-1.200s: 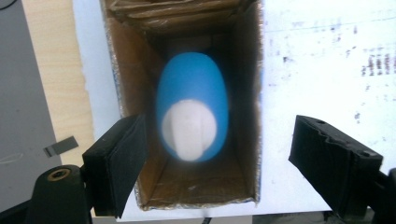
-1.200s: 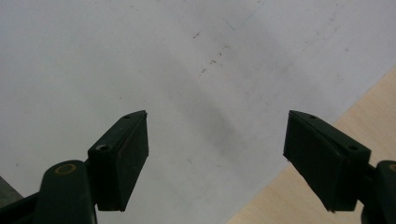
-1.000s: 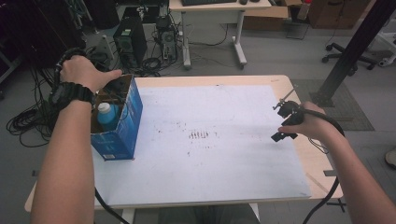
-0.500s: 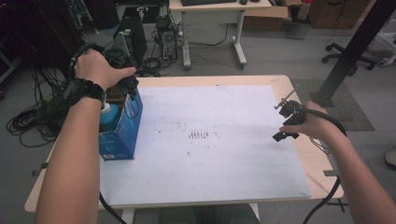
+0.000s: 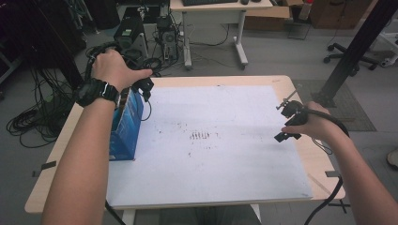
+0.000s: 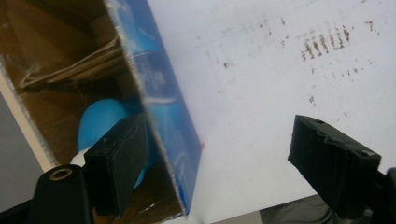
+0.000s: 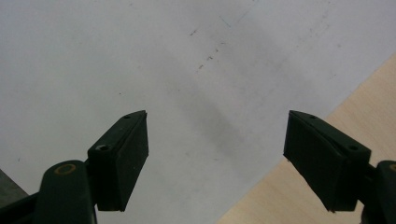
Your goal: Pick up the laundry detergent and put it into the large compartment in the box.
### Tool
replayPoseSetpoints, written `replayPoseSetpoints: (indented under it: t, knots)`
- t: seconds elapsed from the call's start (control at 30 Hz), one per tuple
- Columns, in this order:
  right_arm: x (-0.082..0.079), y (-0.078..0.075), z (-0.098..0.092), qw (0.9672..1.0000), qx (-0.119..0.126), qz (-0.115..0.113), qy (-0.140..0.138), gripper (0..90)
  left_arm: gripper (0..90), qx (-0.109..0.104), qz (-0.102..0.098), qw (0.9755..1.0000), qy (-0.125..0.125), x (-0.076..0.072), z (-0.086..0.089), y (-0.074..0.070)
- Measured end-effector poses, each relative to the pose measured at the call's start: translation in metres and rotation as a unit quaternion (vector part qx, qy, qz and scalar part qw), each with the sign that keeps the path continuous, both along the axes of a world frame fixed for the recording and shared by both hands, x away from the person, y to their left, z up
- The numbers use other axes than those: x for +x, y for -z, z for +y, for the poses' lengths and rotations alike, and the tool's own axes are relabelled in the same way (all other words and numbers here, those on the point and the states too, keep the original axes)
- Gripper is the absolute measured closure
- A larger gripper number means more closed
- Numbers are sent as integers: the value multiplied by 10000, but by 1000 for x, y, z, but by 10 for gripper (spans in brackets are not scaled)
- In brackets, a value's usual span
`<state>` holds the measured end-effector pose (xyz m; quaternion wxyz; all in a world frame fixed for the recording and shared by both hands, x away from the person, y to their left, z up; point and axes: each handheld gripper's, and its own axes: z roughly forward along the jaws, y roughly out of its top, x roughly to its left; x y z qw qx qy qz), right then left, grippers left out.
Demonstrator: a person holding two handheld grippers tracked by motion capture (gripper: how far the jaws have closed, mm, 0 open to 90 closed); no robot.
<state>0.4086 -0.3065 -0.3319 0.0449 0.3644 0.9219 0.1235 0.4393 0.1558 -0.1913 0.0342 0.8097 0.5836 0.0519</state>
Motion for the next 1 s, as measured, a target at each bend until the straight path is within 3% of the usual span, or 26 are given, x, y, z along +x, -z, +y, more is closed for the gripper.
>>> replayPoseSetpoints:
  t: [0.27, 0.7, 0.8, 1.0]
  knots:
    - [-1, 0, -1, 10000, 0, -2, -10, 224, 205, -25, 104, 9991, 417, 2, -17, 7]
    - [-2, 1, -2, 10000, -21, 14, -11, 224, 204, -145, 239, 9961, 834, 3, -40, 26]
    - [-2, 1, -3, 10000, -17, 6, -16, 224, 204, -94, 277, 9953, 919, 3, -44, 29]
    - [-3, 2, -3, 10000, -15, 19, -15, 224, 205, -169, 314, 9945, 986, 3, -52, 39]
